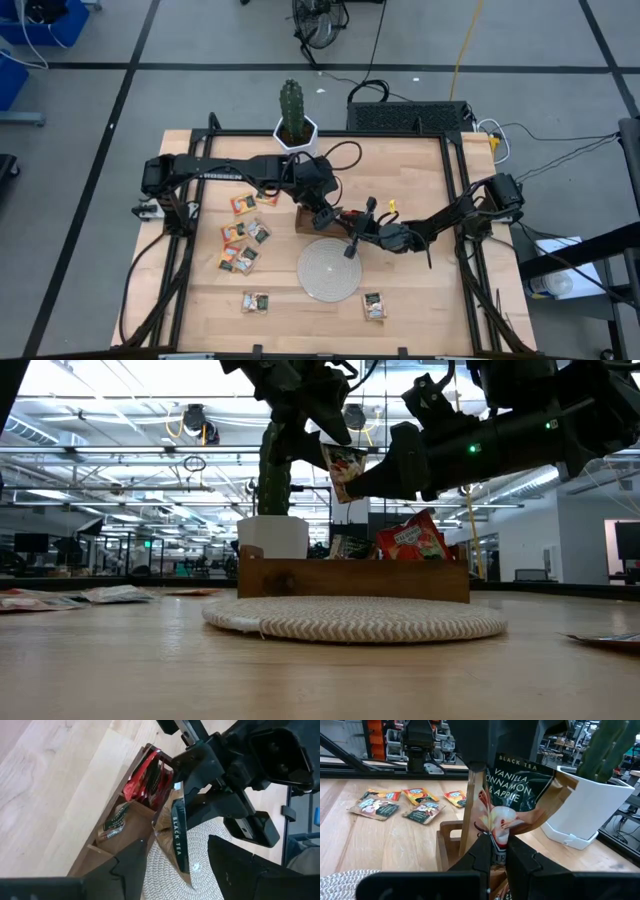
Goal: Pick & Place Tea
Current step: Put the brown tea bag into the middle section of the wooden organizer
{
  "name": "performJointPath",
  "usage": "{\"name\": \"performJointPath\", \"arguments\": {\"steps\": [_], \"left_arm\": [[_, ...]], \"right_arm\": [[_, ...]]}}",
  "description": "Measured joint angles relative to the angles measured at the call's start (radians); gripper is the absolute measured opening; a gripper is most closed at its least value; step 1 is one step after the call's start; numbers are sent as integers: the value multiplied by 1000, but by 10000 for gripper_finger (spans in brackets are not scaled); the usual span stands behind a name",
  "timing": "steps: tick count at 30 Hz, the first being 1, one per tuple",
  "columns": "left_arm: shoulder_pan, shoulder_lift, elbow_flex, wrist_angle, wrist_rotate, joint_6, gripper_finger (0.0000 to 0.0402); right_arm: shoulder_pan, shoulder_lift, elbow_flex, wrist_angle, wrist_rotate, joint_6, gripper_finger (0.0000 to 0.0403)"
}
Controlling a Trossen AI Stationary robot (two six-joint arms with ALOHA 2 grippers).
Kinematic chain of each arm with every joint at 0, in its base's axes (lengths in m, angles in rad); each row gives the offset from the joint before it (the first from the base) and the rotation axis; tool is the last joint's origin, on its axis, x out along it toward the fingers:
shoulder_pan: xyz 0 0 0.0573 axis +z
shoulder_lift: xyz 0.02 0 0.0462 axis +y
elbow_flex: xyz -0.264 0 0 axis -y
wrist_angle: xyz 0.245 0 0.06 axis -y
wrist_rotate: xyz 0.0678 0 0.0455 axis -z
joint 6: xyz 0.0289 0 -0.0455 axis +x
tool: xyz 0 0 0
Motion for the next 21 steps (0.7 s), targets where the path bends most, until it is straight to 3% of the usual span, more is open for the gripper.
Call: {"name": "performJointPath", "arguments": {"steps": [4, 10, 15, 21], "left_arm": [[1, 0, 0, 0, 0, 2, 159], [1, 16, 0, -2, 3, 43, 18], [-14, 26, 1, -50, -17, 184, 5], [-67, -7, -1, -128, -244, 392, 3]], "right_arm": [[0, 0, 0, 0, 0, 1, 23], [1, 1, 0, -8, -2, 6, 23], [8, 2, -2, -13, -2, -25, 58], [28, -2, -1, -5, 5, -48, 119]]}}
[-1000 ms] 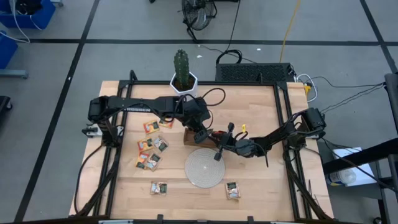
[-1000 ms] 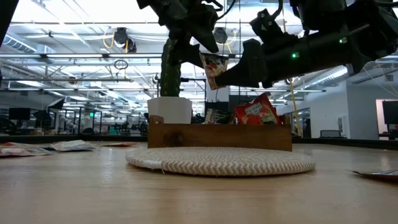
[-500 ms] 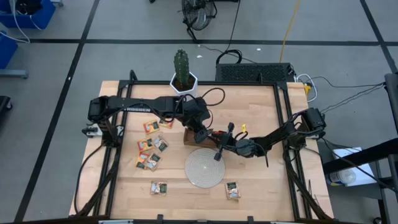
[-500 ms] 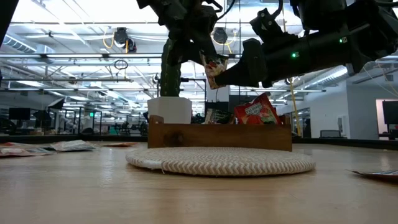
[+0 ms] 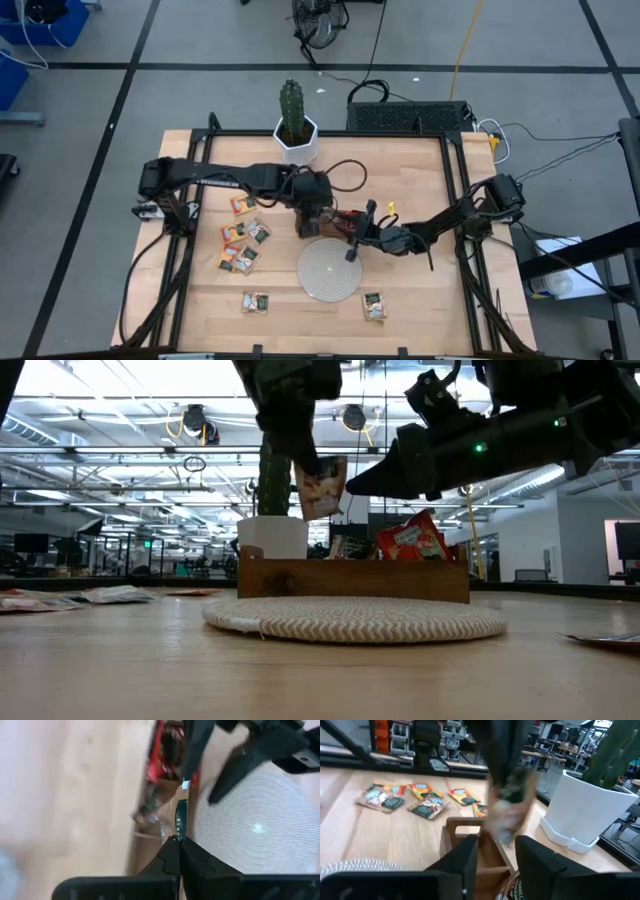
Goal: Pick & Place Tea
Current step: Put the brown tea bag into the middle section of the wooden organizer
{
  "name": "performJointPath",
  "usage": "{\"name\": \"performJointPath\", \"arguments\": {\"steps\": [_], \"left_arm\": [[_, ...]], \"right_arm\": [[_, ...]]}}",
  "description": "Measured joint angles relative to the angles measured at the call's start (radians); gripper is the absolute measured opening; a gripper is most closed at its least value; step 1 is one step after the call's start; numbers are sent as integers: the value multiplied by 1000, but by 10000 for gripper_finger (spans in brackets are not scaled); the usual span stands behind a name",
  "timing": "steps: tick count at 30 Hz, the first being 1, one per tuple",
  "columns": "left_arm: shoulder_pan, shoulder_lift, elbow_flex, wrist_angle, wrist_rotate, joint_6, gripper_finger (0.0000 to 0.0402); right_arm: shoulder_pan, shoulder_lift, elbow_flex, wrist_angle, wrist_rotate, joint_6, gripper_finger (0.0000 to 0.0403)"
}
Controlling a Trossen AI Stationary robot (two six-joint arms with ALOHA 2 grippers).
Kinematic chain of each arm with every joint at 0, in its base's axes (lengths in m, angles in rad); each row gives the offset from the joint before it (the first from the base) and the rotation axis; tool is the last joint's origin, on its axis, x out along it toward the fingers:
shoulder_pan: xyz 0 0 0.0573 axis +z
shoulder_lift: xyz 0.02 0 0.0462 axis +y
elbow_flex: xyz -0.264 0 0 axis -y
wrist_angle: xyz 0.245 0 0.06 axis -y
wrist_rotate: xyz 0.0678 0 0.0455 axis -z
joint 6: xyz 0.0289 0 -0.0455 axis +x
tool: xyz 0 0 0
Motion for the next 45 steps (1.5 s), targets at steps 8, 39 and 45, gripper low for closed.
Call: {"name": "performJointPath", "arguments": {"steps": [8, 39, 45], "left_arm": [[-34, -13, -1, 12, -44, 167, 2], [52, 203, 0, 142, 147, 223, 1], [53, 203, 0, 141, 76, 187, 2]], "right_arm": [[33, -164, -23, -131, 4, -37, 139], [49, -647, -319, -197, -1, 35, 124], [49, -646, -319, -214, -1, 38, 118]]}}
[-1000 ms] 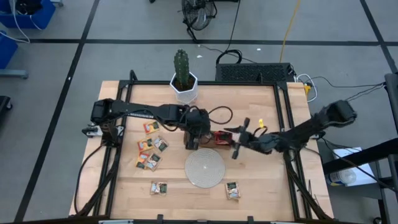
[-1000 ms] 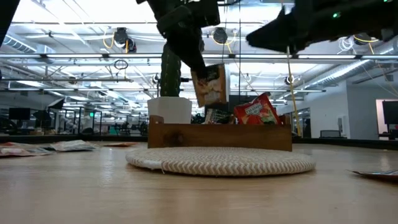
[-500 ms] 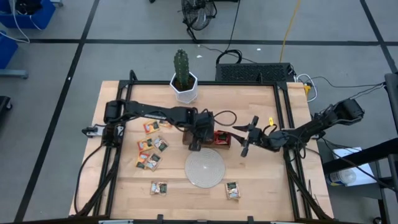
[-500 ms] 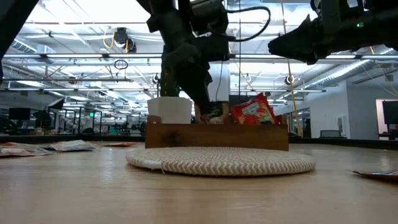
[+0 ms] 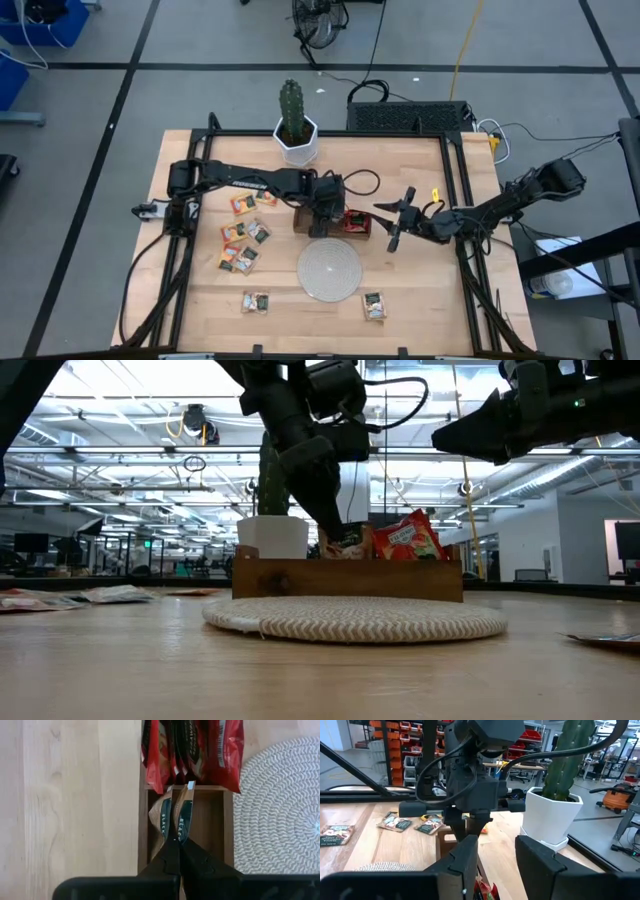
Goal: Pick & Place Tea
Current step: Put the brown tea bag into the middle section of the wooden organizer
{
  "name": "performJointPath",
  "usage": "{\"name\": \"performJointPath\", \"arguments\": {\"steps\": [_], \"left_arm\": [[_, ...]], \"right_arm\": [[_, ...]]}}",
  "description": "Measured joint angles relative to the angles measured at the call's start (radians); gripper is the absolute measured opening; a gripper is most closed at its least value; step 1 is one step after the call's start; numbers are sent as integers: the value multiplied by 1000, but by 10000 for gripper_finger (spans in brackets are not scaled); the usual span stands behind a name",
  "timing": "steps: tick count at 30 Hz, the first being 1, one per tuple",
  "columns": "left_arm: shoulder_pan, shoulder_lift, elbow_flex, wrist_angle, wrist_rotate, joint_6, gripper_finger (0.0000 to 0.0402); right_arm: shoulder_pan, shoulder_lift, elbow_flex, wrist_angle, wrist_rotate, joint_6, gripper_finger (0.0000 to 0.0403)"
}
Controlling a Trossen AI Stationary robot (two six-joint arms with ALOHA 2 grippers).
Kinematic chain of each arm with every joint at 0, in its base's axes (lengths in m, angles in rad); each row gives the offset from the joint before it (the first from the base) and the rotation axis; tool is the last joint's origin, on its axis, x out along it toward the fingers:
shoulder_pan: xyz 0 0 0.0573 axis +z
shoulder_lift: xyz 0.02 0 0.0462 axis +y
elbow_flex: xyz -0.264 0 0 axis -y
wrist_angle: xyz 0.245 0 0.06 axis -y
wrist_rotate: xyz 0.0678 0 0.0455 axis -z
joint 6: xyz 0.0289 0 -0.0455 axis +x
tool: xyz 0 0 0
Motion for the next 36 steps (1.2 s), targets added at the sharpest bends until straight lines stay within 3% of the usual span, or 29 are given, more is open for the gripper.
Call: {"name": "performJointPath", "arguments": {"steps": [10, 21, 36], "left_arm": [[-3, 0, 0, -31, 10, -18, 2], [-8, 65, -6, 23, -72, -27, 2], [-27, 55, -7, 14, -169, -53, 3]], "right_arm": [[0, 0, 0, 1, 0, 8, 116], [0, 0, 0, -15, 0, 19, 116], [0, 0, 0, -21, 0, 27, 116]]}}
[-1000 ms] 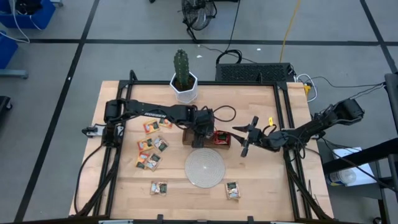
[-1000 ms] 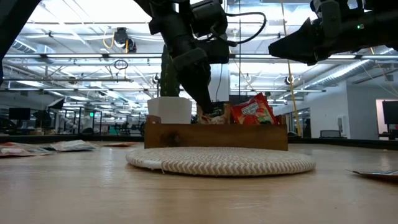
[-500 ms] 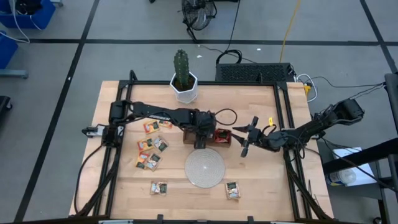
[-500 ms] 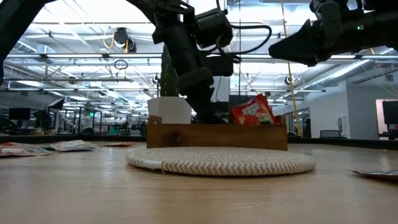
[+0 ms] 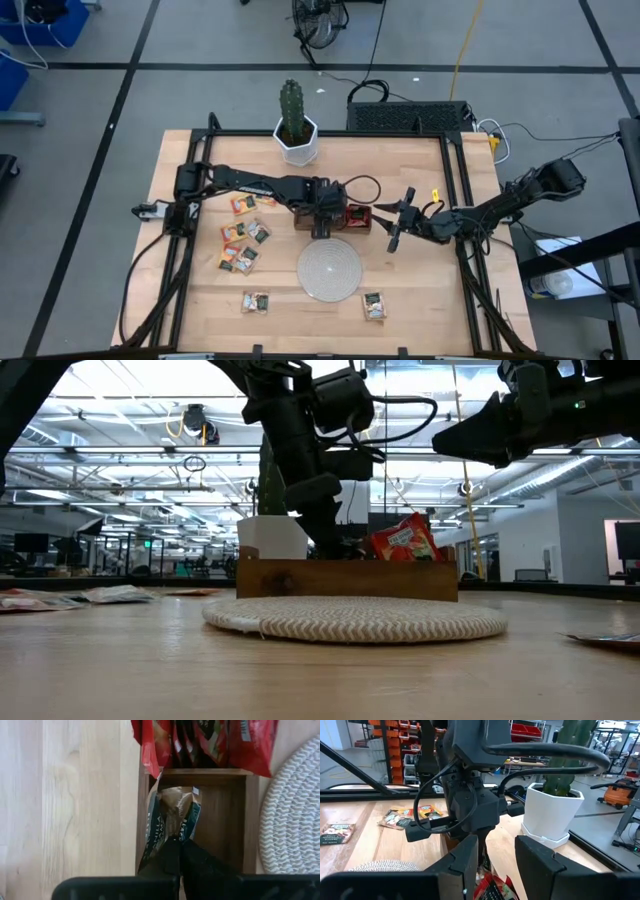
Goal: Pick & Place Tea
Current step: Put the brown tea bag into the middle section of the wooden organizer
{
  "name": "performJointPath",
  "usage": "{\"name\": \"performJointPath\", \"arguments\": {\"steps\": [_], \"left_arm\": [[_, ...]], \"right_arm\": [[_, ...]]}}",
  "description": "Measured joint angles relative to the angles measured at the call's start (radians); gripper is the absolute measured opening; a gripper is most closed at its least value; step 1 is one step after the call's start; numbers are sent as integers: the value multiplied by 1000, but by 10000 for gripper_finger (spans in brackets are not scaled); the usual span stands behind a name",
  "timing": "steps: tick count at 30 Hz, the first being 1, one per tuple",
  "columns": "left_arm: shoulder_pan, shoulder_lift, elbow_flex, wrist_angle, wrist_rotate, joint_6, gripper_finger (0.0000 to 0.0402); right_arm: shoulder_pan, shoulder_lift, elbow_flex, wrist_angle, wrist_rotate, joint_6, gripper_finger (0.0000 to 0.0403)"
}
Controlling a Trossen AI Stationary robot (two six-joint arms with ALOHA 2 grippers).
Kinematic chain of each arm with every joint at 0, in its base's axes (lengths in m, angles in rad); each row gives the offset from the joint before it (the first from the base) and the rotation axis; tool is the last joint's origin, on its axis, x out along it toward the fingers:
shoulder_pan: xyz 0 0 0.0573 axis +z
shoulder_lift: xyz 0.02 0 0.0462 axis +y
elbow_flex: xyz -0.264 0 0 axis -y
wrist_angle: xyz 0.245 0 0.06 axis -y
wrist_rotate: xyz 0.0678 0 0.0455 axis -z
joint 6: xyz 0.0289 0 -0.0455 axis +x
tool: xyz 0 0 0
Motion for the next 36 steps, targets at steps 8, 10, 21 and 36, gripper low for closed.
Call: {"name": "performJointPath", "arguments": {"steps": [8, 10, 21, 36], "left_arm": [[-1, -10, 0, 2, -1, -4, 7], [-1, -16, 0, -1, -1, -3, 4], [-1, -25, 0, 0, -2, -2, 5], [-1, -61, 0, 1, -55, 15, 5]], "right_arm": [[0, 0, 0, 0, 0, 0, 116], [0, 0, 0, 0, 0, 0, 116], [0, 0, 0, 0, 0, 0, 116], [0, 0, 0, 0, 0, 1, 116]]}}
